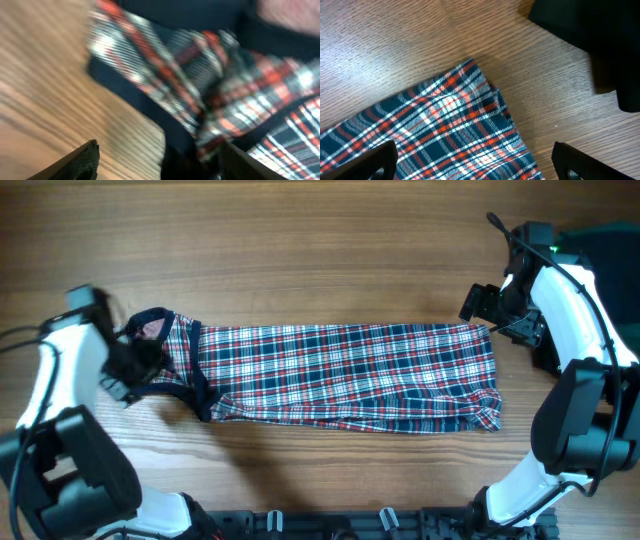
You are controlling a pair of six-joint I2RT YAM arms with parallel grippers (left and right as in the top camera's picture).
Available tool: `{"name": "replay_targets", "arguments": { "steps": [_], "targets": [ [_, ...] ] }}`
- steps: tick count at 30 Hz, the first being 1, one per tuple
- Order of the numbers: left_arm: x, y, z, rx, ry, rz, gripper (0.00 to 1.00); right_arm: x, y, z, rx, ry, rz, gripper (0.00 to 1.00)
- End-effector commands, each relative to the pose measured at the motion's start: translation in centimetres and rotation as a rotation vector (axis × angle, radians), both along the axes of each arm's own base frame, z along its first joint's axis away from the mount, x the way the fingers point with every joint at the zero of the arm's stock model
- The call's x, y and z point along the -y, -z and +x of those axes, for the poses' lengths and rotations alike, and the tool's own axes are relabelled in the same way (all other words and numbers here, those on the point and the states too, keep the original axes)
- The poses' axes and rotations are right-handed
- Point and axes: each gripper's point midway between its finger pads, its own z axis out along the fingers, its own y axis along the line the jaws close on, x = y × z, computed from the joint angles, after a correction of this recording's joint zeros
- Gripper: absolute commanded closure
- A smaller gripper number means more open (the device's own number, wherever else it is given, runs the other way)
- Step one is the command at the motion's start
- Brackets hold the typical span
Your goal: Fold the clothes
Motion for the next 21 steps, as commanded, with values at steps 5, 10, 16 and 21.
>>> {"name": "replay_targets", "arguments": {
  "steps": [5, 10, 16, 21],
  "targets": [
    [-1.5, -1.1, 0.6, 0.126, 0.005, -0.110, 0.27, -2.9, -1.1, 2.0, 0.096, -0.112, 0.152, 0.00],
    [2.2, -2.9, 5.0, 0.365, 0.213, -0.240, 0.32, -5.3, -2.1, 4.1, 0.207, -0.192, 0.284, 0.00],
    [2.9, -2.1, 8.4, 0.344, 0.405, 0.077, 0.26, -5.4, -2.1, 4.4, 0.216, -0.195, 0.289, 0.00],
    [2.2, -2.3, 9.5, 0.295, 0.415, 0.322, 0.25, -5.4, -2.1, 4.4, 0.217, -0.197, 0.288, 0.00]
  ]
}}
